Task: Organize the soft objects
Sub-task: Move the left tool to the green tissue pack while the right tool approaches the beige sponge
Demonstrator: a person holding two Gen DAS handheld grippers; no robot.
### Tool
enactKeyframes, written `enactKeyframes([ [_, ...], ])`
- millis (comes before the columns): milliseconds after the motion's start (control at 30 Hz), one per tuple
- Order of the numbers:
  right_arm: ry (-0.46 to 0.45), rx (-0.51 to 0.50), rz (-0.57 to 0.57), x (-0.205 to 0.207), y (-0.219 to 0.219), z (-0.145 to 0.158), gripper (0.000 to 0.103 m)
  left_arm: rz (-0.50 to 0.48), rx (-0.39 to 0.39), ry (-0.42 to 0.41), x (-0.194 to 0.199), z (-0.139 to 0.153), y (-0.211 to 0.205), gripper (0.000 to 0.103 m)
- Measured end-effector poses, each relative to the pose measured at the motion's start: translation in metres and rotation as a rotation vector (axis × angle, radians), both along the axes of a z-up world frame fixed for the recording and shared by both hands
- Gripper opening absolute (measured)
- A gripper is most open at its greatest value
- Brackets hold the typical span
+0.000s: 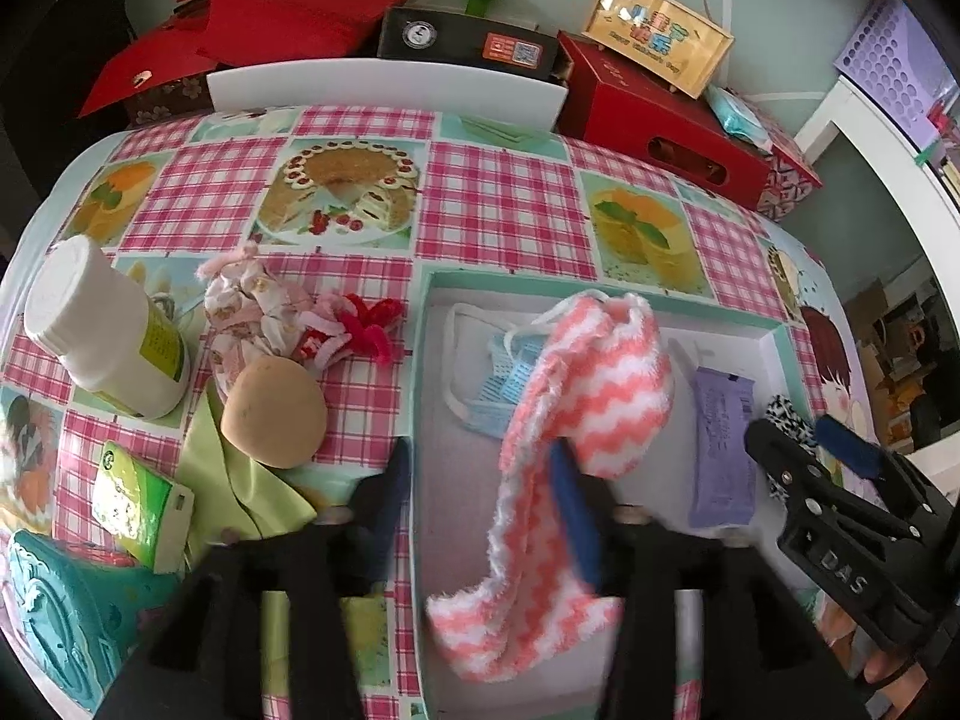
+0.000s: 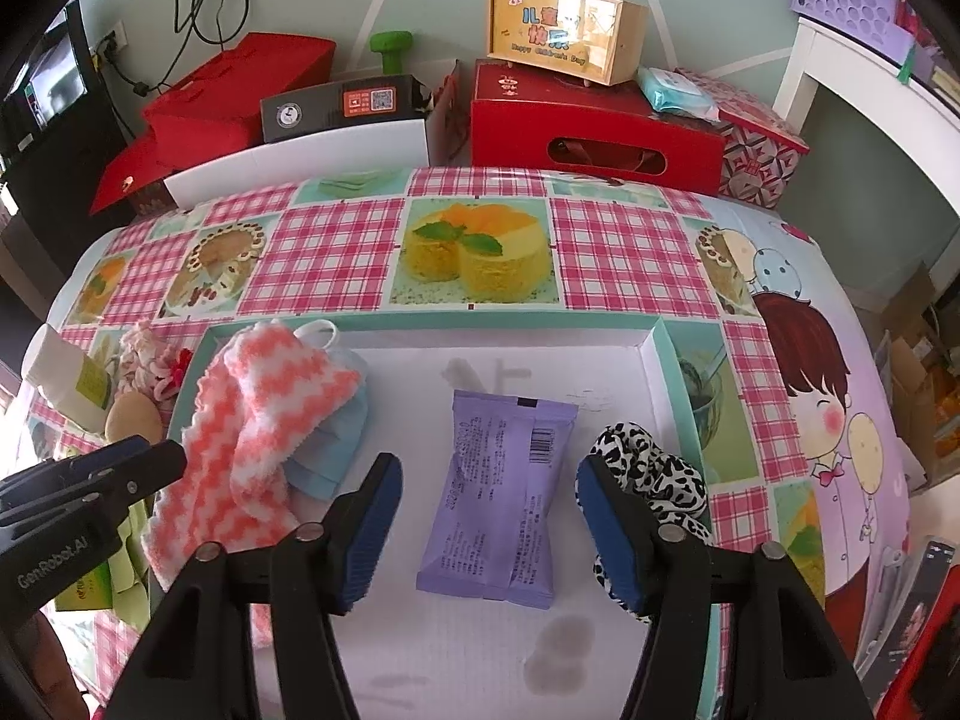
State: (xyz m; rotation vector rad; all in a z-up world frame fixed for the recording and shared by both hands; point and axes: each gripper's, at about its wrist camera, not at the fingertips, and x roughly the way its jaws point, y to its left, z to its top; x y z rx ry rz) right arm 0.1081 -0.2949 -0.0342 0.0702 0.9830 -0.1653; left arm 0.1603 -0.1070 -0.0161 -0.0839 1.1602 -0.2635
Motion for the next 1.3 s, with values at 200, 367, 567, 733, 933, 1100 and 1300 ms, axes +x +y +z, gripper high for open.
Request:
enactKeyframes([
  [200, -0.037, -0.014, -0.034, -0.002, -0.005, 0.007, 0.103, 0.060, 0.057, -0.063, 0.004, 0.002, 0.010, 0.093],
  [367, -0.042, 0.002, -0.054, -0.002, -0.008, 0.008, 0.103, 0.076, 0.042, -0.058, 0.007, 0.001, 0.015, 0.093],
  [567, -0.036, -0.006, -0.062, -0.002, -0.009, 0.007, 0.103, 0.068, 0.038, -0.052, 0.006, -0.001, 0.013, 0.093],
  [733, -0.029, -0.027, -0.051, -0.002, -0.006, 0.008, 0.103, 0.056, 0.036, -0.047, 0.006, -0.001, 0.013, 0.093],
  [933, -0.053, -0.040, -0.024, -0.005, 0.004, 0.019, 0.103, 0.034, 0.033, -0.069, 0.003, 0.014, 0.020, 0.093],
  [1100, -0.097, -0.013, 0.018, -0.007, 0.018, 0.032, 0.103, 0.059, 0.035, -0.113, 0.000, 0.031, 0.037, 0.093],
  [1300, -0.110, -0.011, 0.060, -0.006, 0.038, 0.037, 0.103, 0.143, 0.034, -0.152, 0.000, 0.047, 0.076, 0.093],
])
